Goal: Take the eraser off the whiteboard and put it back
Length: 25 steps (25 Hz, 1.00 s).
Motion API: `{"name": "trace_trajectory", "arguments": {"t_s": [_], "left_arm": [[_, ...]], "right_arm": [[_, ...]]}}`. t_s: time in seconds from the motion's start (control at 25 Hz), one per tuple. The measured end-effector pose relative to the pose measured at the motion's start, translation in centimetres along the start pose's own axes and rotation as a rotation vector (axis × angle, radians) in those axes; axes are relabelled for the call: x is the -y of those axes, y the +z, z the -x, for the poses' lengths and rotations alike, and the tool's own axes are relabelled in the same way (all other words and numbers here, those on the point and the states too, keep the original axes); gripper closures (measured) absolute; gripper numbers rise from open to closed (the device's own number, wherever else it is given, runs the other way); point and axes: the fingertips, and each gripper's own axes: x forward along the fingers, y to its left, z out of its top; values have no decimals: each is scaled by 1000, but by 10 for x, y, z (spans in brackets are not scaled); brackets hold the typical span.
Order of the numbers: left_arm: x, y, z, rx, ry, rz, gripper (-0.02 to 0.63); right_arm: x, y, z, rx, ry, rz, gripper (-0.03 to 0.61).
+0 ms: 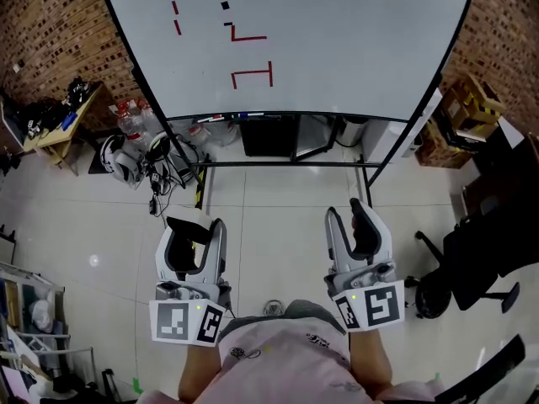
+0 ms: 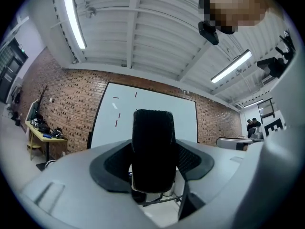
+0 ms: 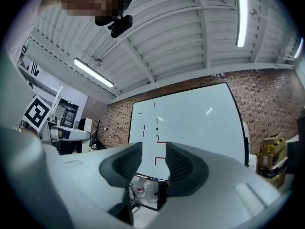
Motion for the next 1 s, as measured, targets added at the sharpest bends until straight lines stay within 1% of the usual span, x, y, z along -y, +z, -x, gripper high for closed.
{"name": "trace_trajectory", "arguments": {"t_s": [0.16,0.28,0.52,0.68,0.88,1.0], "left_arm": [[-8,-11,-34,-25,-8,28,342],[-8,-14,-60,-22,-9,28,342],[-6,-21,-101,-3,20,22,342],[-5,-24,-124,-6,25,22,342],[-8,-31,-148,-30,0,24,342],[-12,-30,-164,-30,-26,2,342]], "right_arm": [[13,-3,-29,-20,-10,7,433],[28,-5,-50,-16,-6,13,433],[52,-6,-88,22,40,22,433],[64,-7,-108,23,58,19,433],[72,-2,-129,45,49,29,433],[69,-1,-141,51,43,34,433]]}}
